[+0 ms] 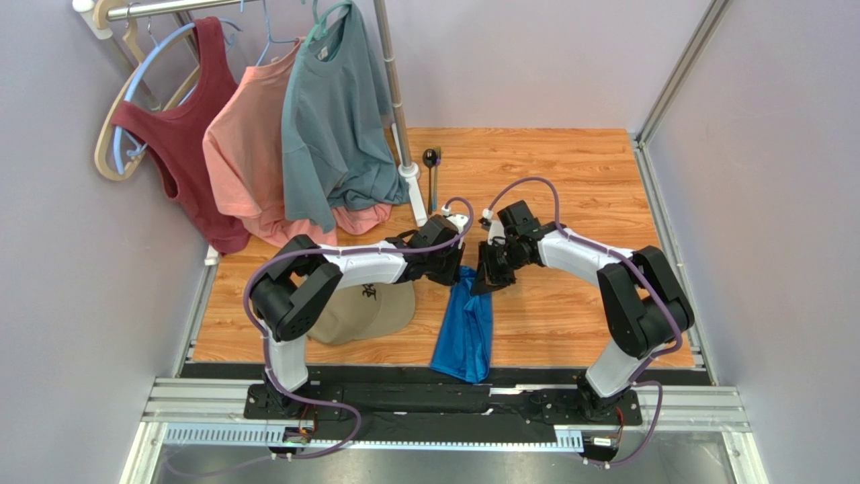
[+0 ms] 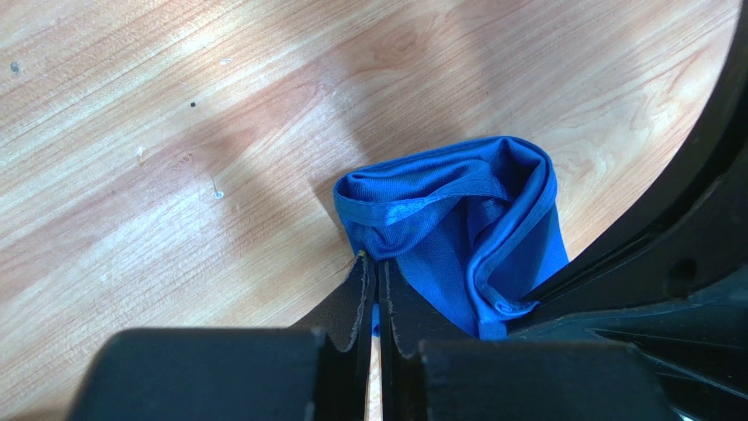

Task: Fold the napkin into a case and place the utensils inside
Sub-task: Stuff the top corner of the smaller-rectangle-folded napkin into the folded napkin.

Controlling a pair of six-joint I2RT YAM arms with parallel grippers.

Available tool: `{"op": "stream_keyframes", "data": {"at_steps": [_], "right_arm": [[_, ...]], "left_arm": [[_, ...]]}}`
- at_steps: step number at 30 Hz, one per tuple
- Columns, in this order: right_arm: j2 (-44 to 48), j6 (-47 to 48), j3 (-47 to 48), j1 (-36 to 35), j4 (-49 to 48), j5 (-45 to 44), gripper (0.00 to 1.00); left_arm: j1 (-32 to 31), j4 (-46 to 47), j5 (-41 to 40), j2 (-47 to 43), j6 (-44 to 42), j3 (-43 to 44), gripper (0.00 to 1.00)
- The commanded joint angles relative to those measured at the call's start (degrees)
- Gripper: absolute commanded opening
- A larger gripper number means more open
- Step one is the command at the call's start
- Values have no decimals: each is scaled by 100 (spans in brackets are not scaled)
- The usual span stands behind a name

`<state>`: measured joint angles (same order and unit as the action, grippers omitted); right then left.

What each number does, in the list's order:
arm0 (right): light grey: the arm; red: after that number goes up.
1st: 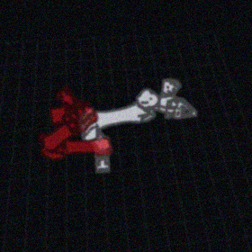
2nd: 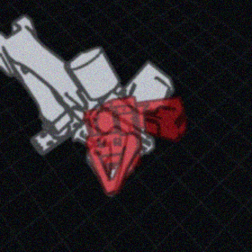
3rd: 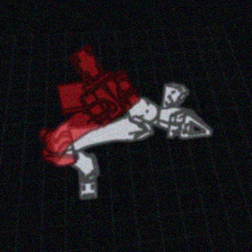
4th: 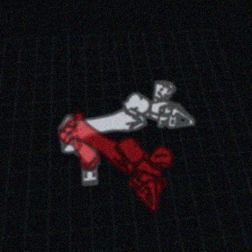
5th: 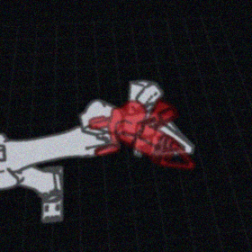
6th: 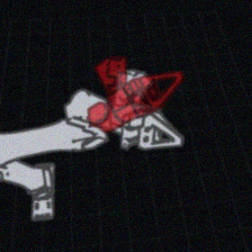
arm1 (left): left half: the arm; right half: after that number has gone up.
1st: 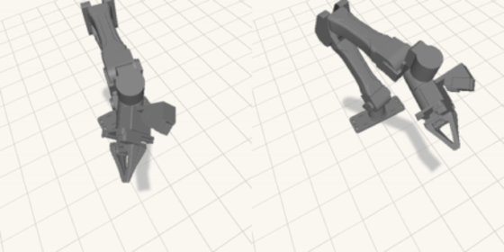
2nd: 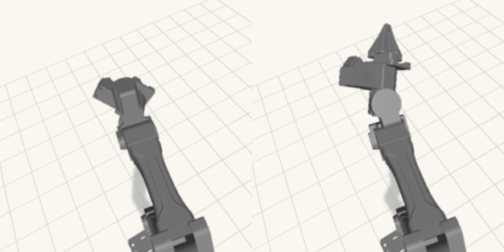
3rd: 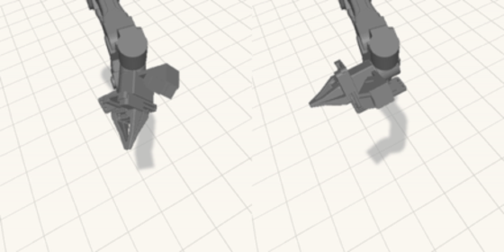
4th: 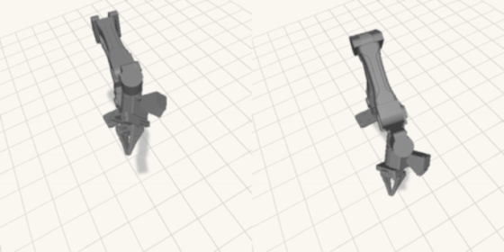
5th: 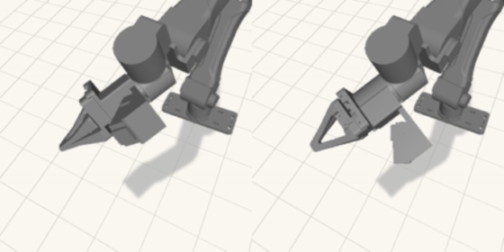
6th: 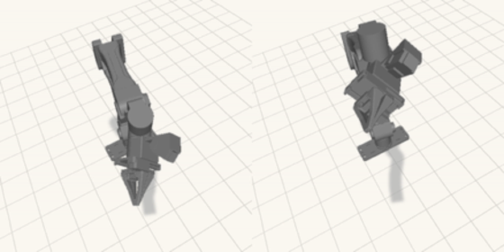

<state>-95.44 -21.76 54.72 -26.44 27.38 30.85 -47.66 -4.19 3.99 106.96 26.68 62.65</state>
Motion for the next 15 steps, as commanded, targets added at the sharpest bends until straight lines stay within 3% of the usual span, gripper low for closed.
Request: {"op": "stream_keyframes", "data": {"at_steps": [1, 5, 9, 10, 15], "right_arm": [[-80, 260, 223, 7, 330, 149, 0], [-159, 295, 355, -46, 497, 62, 0], [-194, 199, 390, -55, 453, -61, 0], [-203, 164, 408, -55, 453, -79, 0], [-238, 49, 434, -55, 426, -62, 0]], "left_arm": [[-33, 76, 58, -307, 83, 168, 3], [-33, 49, 269, -307, 232, 186, 5], [-42, 67, 305, -412, 233, 98, 29], [-33, 23, 261, -430, 224, 63, 31], [-33, -118, 208, -526, 198, 37, 33]]}}
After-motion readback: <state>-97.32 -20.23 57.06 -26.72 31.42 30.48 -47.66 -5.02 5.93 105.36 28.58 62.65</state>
